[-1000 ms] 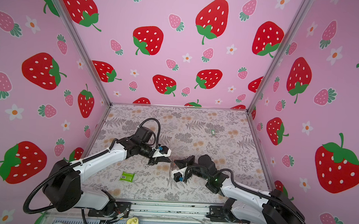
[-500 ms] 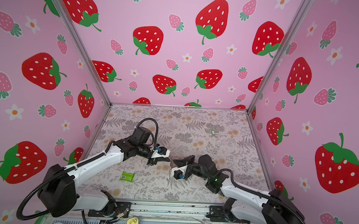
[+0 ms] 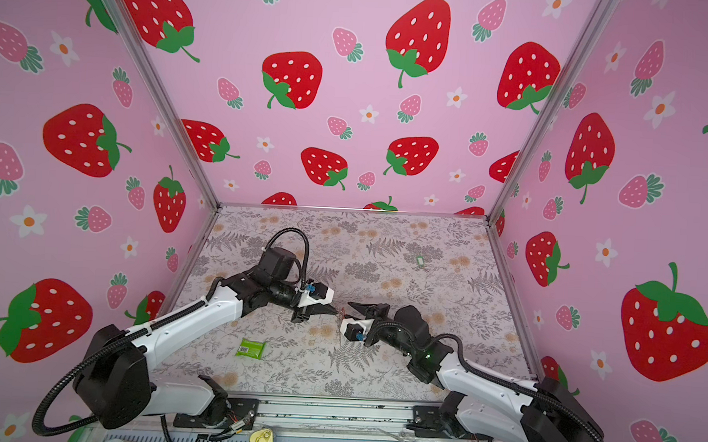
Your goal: Put the keys on the keyring
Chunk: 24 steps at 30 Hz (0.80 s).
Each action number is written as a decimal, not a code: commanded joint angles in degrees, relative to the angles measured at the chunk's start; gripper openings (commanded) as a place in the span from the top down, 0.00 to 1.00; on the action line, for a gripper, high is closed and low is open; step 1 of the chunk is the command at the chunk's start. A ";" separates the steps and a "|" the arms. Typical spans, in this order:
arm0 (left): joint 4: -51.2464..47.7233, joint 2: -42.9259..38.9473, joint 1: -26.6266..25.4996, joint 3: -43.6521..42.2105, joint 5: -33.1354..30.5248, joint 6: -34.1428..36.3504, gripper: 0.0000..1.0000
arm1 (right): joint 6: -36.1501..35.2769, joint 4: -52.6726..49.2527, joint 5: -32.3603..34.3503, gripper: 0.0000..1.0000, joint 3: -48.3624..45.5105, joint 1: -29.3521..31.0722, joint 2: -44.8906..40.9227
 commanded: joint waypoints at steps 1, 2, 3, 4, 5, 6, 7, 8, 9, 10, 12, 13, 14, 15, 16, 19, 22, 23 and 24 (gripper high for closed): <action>2.90 -1.19 0.26 1.40 0.62 -2.71 1.00 | 8.30 0.87 -1.49 0.62 -1.06 -0.96 -2.32; 3.57 -1.29 0.32 1.34 0.70 -2.96 1.00 | 11.35 0.51 -2.92 0.62 -0.56 -1.66 -2.26; 3.96 -1.29 0.33 1.31 0.88 -3.22 1.00 | 14.10 -0.57 -5.32 0.64 0.27 -2.56 -1.96; 4.47 -1.21 0.33 1.36 0.98 -3.60 1.00 | 16.61 -2.14 -8.71 0.67 1.51 -3.63 -1.48; 4.92 -1.12 0.46 1.51 1.14 -3.95 1.00 | 18.76 -2.92 -11.27 0.68 2.53 -4.41 -0.97; 5.34 -1.15 0.58 1.50 1.37 -4.23 1.00 | 19.84 -3.17 -12.81 0.70 3.02 -4.64 -0.65; 5.81 -1.16 0.75 1.43 1.87 -4.56 1.00 | 20.54 -3.06 -13.89 0.72 3.33 -4.70 -0.53; 6.03 -1.12 0.85 1.48 2.09 -4.71 1.00 | 21.16 -2.64 -14.43 0.73 3.39 -4.75 -0.55; 5.86 -1.14 0.86 1.55 2.11 -4.59 1.00 | 21.48 -2.28 -14.57 0.74 3.47 -4.69 -0.74; 5.54 -1.20 0.95 1.72 2.11 -4.33 1.00 | 21.80 -2.05 -14.68 0.75 3.57 -4.71 -0.92; 5.43 -1.44 1.08 1.69 2.02 -4.14 1.00 | 22.11 -2.26 -15.26 0.77 4.09 -4.72 -1.17; 5.34 -1.47 1.12 1.70 2.02 -3.96 1.00 | 22.30 -2.47 -15.87 0.77 4.43 -4.74 -1.17; 5.33 -1.62 1.12 1.62 1.97 -3.93 1.00 | 22.46 -2.69 -16.74 0.77 4.78 -4.75 -0.99; 5.33 -1.72 1.12 1.61 1.94 -3.92 1.00 | 22.64 -3.01 -17.17 0.77 5.23 -4.75 -0.66; 5.37 -1.82 1.13 1.48 1.94 -3.85 1.00 | 23.07 -3.27 -17.45 0.77 5.75 -4.75 -0.11; 5.59 -1.98 1.19 1.18 1.95 -3.66 1.00 | 23.91 -2.86 -16.84 0.76 6.48 -4.73 1.33; 5.77 -2.25 1.12 0.82 1.55 -3.57 1.00 | 24.82 -2.36 -15.54 0.77 7.07 -4.75 2.44; 5.88 -2.48 1.12 0.58 1.30 -3.49 1.00 | 25.11 -2.09 -15.02 0.77 7.18 -4.76 2.73; 6.03 -2.60 1.13 0.32 1.09 -3.56 1.00 | 25.19 -2.04 -14.84 0.77 7.25 -4.70 2.96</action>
